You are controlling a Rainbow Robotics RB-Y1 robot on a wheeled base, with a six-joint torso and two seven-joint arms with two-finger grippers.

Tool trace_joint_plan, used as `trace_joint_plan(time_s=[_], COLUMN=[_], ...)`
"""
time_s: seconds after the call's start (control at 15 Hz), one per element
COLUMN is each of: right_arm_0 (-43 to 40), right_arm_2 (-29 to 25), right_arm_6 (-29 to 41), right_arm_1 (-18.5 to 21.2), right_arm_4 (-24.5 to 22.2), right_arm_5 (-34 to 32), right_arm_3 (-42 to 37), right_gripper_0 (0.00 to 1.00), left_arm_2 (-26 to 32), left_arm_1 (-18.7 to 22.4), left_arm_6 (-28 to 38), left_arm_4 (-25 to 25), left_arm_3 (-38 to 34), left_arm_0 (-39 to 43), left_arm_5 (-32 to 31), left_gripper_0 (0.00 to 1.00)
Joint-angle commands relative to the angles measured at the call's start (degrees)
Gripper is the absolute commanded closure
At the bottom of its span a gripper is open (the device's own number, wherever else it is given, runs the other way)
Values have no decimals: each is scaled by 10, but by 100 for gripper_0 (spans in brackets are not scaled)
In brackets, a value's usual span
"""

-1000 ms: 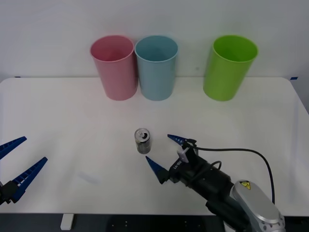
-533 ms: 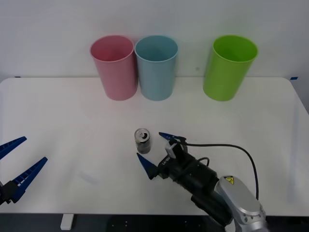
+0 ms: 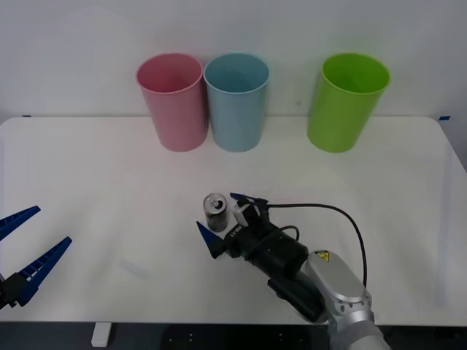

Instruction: Grasp the object on the table and drop it into the matching bin: aluminum can to the light blue bin, PET bottle to the pink bin.

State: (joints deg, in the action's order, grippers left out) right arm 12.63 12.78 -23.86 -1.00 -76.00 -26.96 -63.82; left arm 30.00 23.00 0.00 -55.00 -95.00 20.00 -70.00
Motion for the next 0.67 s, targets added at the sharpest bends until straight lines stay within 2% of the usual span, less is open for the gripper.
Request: trace_joint_plan(time_s=[0.07, 0.47, 0.53, 0.6, 0.67], right_arm_0=[4, 4, 4, 4, 4], right_arm_2=[0, 2, 3, 4, 3], right_arm_6=[-3, -4, -4, -4, -4], right_arm_1=[0, 0, 0, 0, 0], right_arm_4=[0, 2, 2, 6, 6], right_arm_5=[9, 11, 10, 10, 10], right_arm_3=[4, 4, 4, 4, 4], right_gripper_0=[0, 0, 53, 99, 100], left_arm_2=[0, 0, 0, 0, 0], left_arm_1=[0, 0, 0, 0, 0], left_arm_6=[0, 0, 0, 0, 0], left_arm_4=[0, 0, 0, 0, 0], left_arm_3=[0, 0, 0, 0, 0], left_arm_0=[0, 0, 0, 0, 0], left_arm_5=[0, 0, 0, 0, 0], left_gripper_0=[0, 0, 0, 0, 0])
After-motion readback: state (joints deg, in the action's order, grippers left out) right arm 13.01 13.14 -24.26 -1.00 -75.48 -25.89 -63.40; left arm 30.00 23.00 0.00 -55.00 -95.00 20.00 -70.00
